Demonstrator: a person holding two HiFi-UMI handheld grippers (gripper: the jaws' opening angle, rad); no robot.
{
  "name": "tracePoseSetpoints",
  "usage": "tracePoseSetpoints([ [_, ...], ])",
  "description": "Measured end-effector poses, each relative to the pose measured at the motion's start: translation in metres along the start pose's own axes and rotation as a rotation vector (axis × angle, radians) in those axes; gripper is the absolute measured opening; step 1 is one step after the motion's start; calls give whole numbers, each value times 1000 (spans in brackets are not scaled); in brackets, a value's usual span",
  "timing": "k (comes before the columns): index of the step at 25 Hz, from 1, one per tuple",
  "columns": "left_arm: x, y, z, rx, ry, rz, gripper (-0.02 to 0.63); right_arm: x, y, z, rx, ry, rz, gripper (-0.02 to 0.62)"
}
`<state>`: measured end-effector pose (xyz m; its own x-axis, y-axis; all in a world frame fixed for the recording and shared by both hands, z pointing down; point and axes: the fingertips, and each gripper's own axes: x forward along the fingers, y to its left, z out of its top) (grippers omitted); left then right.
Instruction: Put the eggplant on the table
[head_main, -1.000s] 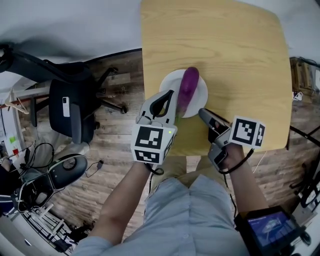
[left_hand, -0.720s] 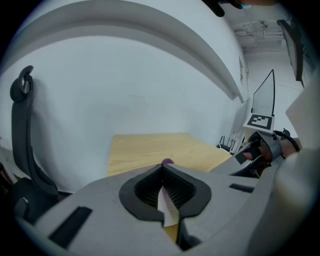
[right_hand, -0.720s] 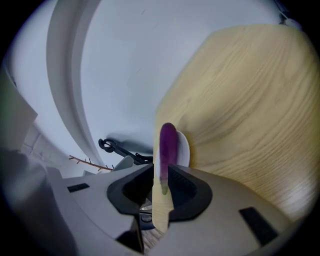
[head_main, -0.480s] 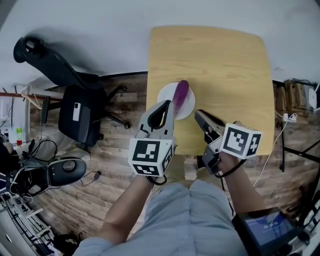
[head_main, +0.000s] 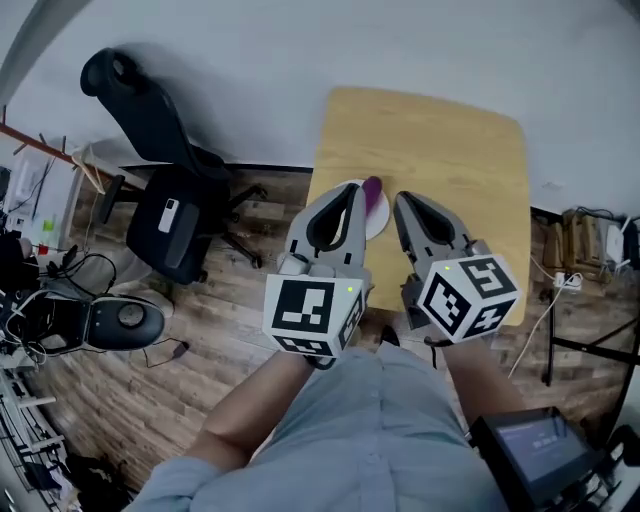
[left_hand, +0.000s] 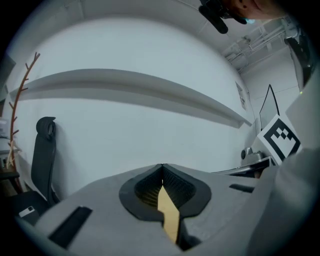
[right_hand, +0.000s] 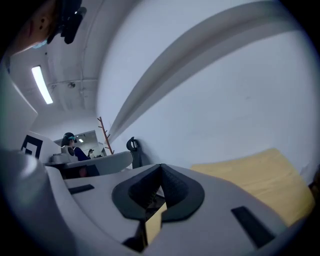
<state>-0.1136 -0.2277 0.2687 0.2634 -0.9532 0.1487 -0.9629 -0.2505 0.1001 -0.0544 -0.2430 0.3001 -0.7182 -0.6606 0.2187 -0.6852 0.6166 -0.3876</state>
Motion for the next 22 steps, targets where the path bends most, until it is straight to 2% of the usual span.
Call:
tracePoseSetpoints([
  [6, -7, -2, 22, -5, -63, 32, 6, -11, 9, 35, -105, -99, -31, 2],
  [22, 1, -1, 29, 15, -76, -11, 6, -3, 13, 41, -149, -111, -47, 0],
])
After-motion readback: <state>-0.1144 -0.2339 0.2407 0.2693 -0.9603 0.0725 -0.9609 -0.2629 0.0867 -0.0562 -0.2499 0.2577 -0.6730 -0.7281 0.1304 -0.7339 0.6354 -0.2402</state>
